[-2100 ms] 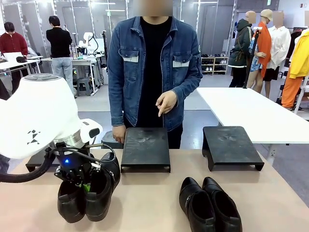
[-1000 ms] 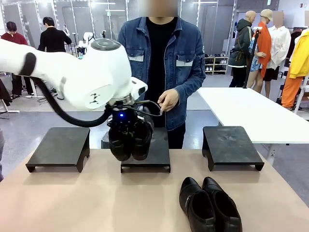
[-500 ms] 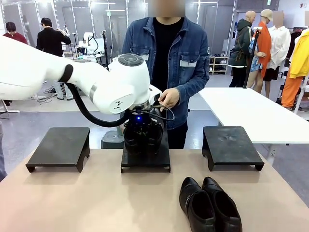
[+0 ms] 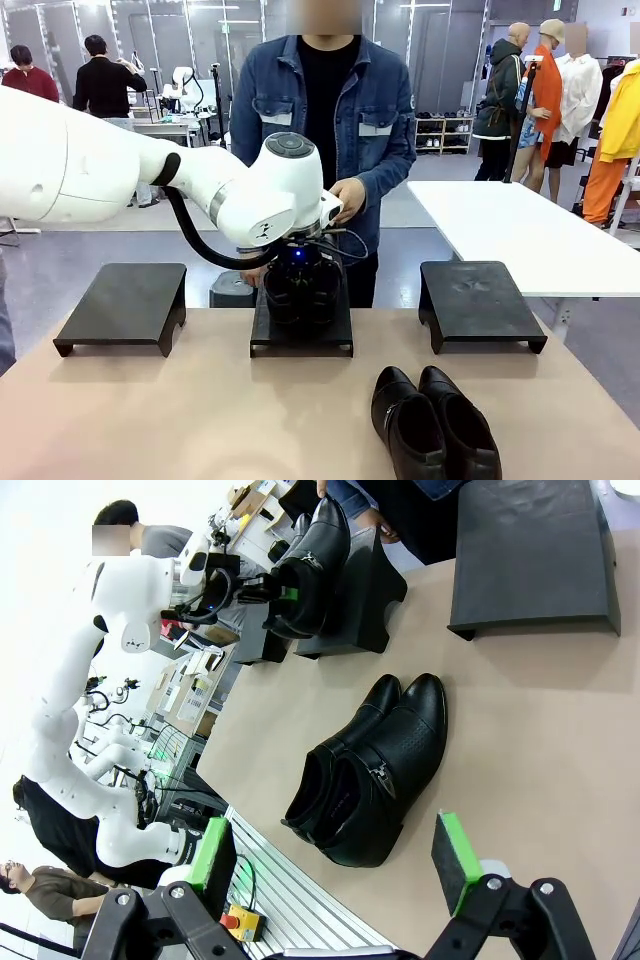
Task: Place the shoes on the stand as instructed by the person.
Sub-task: Pick up one pair of Shoes and place it on the Shoes Stand indicated by the person.
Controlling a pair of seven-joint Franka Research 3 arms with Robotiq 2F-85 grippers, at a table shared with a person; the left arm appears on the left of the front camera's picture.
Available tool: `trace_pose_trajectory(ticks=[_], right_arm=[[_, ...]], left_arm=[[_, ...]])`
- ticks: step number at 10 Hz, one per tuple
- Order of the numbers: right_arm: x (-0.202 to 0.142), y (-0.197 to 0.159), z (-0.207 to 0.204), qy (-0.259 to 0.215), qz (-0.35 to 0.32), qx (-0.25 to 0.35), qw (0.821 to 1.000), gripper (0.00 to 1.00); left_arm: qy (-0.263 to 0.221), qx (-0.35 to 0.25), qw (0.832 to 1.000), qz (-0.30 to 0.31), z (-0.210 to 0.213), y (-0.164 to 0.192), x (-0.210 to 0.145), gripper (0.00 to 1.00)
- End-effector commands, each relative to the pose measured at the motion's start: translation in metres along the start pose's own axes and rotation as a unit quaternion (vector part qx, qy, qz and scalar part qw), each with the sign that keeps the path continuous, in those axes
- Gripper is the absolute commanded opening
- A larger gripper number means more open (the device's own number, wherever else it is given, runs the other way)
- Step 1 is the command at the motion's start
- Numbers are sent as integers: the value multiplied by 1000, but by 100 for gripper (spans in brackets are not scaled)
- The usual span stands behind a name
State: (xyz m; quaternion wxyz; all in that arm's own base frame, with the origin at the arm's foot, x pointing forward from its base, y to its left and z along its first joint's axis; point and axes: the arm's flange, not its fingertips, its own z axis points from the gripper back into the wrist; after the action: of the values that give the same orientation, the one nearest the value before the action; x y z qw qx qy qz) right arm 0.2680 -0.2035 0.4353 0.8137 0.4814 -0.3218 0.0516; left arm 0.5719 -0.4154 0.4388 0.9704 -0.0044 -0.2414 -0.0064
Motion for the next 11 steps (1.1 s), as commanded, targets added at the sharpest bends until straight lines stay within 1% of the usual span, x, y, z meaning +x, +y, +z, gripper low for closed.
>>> trace_pose_trajectory(ticks=[1,2,5,9,10,11], right_arm=[[0,-1,2,-6,8,5,1000,100],[0,-1,2,-6,8,5,1000,100],[0,-1,2,-6,8,5,1000,100],[0,-1,2,-6,8,5,1000,100],[0,-1,2,-6,8,5,1000,100],[0,-1,2,-6,8,5,1000,100]], left_arm=[[-16,-2,1000,8,3,-2,8,7],[-8,1,1000,7,-1,0,7,7],[-8,-2,1000,8,-11,4,7,7],[2,0,1000,11,-21,5,8,7],[4,-3,1000,10,-21,4,7,30],[4,-5,1000,9,-18,5,7,44]])
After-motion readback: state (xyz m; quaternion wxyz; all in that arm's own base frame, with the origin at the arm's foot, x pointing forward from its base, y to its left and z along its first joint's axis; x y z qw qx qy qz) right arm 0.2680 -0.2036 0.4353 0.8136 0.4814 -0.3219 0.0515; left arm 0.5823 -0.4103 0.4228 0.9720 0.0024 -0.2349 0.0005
